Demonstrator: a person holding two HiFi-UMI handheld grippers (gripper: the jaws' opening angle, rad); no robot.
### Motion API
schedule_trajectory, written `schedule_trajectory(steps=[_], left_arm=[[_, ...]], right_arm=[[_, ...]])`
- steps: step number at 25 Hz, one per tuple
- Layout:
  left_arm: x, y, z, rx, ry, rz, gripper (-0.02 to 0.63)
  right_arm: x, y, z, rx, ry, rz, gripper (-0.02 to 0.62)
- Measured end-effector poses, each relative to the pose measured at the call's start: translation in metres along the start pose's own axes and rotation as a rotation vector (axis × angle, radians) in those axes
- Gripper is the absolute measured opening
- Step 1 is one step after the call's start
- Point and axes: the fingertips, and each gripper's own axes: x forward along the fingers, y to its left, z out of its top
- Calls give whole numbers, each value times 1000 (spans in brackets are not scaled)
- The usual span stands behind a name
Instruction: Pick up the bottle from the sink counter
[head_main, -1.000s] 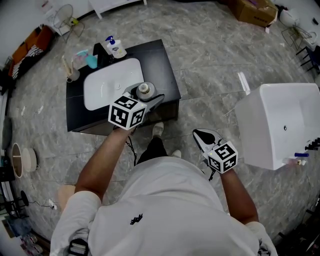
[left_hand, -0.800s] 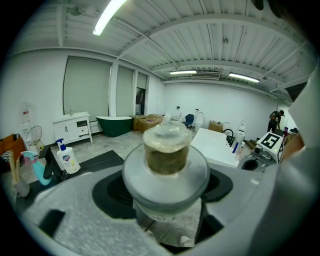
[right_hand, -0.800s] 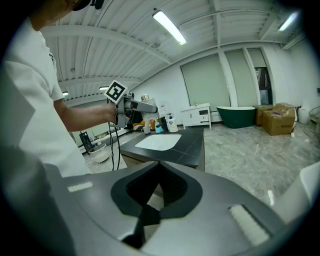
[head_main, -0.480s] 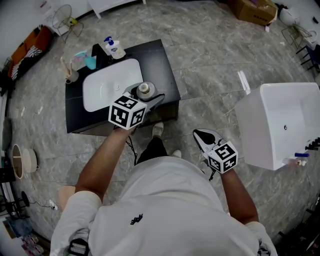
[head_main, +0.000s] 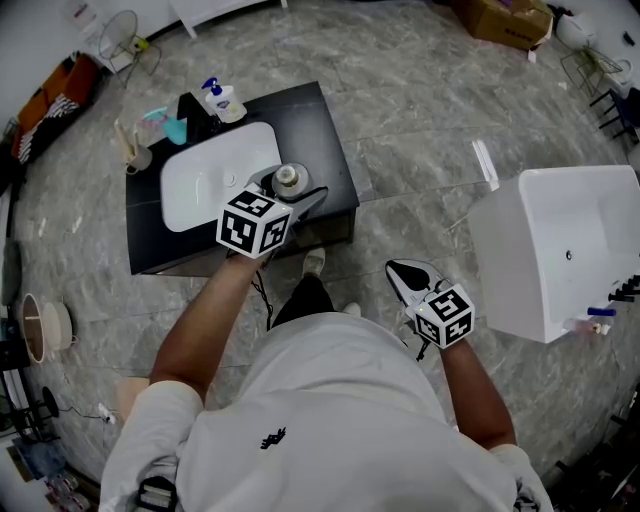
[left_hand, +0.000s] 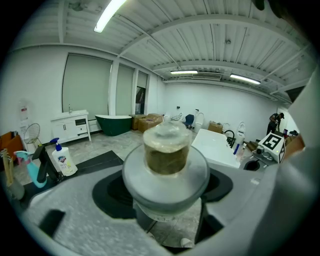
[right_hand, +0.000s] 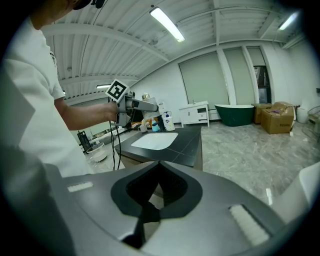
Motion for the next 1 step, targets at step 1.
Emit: schedule_trajectory(steps=[1], left_arm=[[2,3,1,1,0,-1,341]], right_arm=[[2,-2,0,3,1,-2,11]])
